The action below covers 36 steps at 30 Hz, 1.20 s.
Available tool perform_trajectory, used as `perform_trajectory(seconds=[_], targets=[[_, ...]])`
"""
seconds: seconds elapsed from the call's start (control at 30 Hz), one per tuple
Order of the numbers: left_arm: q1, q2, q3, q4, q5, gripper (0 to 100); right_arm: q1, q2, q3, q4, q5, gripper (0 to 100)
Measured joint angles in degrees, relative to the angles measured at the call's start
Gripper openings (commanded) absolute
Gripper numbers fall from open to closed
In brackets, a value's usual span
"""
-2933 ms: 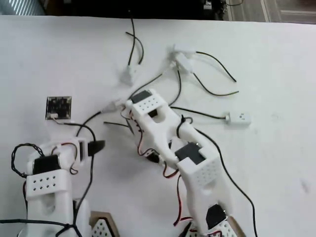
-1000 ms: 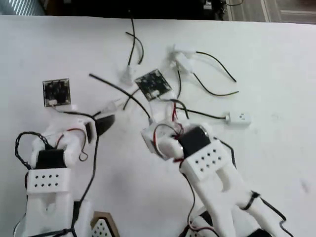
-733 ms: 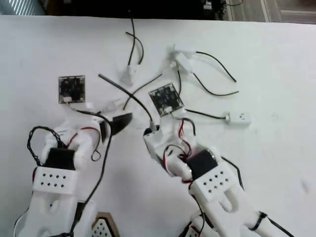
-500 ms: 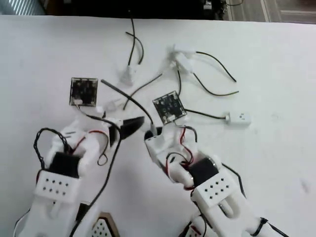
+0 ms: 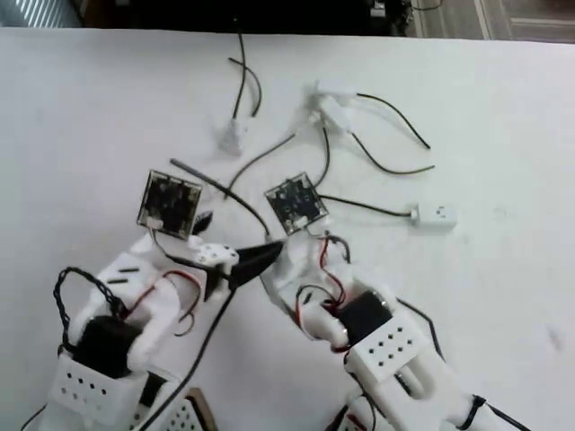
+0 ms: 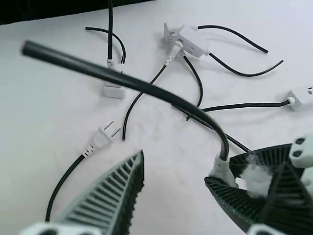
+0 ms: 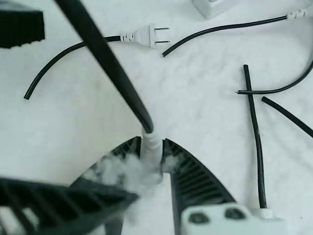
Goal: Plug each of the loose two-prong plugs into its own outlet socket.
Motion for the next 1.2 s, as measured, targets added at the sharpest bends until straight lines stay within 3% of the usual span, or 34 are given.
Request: perform_trajectory(seconds=[0.27, 0.43, 0.63, 0.97, 1.2], targets=[[-12.5, 0.0, 1.8, 0.3, -1.0, 37, 1.2, -2.6, -0.1, -0.1, -0.3, 1.9], [-16.4, 0.1, 8.2, -8.4, -1.0, 31, -1.6, -8.0, -0.1, 2.8, -0.3, 1.9], [-11.7, 0.1, 9.5, -13.2, -1.0, 35, -5.1, -9.4, -0.1, 4.5, -0.3, 1.9], [-3.2, 0.1, 3.3, -1.3, -1.1, 35, -4.7, -5.5, -0.1, 4.5, -0.3, 1.9], [-0.7, 0.1, 2.9, -0.3, -2.4, 35, -4.7, -5.5, -0.1, 4.6, -0.3, 1.9]])
